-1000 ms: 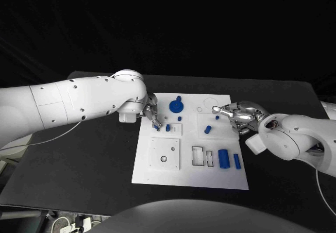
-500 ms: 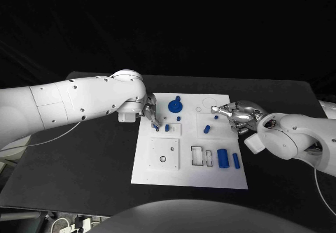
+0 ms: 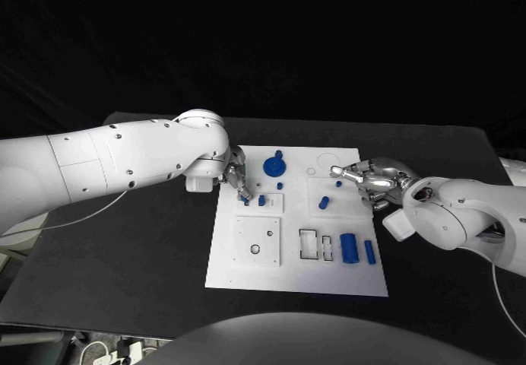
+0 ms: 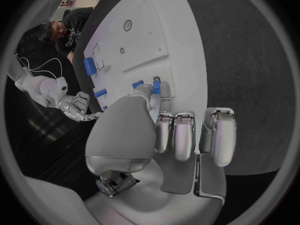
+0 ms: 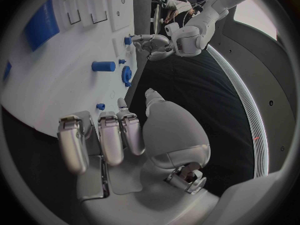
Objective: Assemble the parts on the task board
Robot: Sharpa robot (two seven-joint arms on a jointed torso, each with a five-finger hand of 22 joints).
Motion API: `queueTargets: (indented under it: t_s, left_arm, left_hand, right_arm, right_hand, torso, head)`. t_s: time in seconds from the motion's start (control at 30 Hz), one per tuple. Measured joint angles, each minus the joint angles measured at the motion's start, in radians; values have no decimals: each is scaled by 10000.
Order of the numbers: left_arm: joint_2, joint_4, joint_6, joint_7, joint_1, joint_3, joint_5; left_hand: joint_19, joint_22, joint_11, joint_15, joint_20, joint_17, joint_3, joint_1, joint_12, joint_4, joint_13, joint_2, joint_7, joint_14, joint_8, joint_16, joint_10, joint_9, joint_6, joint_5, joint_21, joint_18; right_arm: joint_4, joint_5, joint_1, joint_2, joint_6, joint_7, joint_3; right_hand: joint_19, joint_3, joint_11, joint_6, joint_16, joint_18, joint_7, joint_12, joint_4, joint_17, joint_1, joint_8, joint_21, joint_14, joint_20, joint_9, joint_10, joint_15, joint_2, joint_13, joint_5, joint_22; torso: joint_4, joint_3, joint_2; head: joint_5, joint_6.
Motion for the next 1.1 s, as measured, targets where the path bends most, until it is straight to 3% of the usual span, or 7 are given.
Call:
queueTargets:
  t_s: [0.83,1.1]
  left_arm:
    - [58,-111,232,-1,-41,4,137]
    - [59,-113,235,-4,-46,5,145]
  left_hand:
    - [0,-1,18,0,0,-2,26,6,0,-27,-1,7,39,0,23,0,8,35,-33,-49,0,0]
    - [0,-1,31,0,0,-2,24,-123,0,-26,-2,153,38,0,38,0,-4,86,-111,-148,0,-1]
  right_arm:
    - [-20,-3,-10,32,0,0,0]
    - [-21,-4,-28,41,2,0,0]
  right_hand:
    - [0,0,0,0,0,0,0,0,1,-2,0,0,0,0,0,1,0,0,0,-3,0,-3]
    - [0,1,0,0,0,0,0,0,1,-2,0,0,0,0,0,1,0,0,0,-3,0,-3]
  torso:
    - [-5,7,-5]
    - [-5,-1,-5]
  head:
    - [25,0]
    - [51,0]
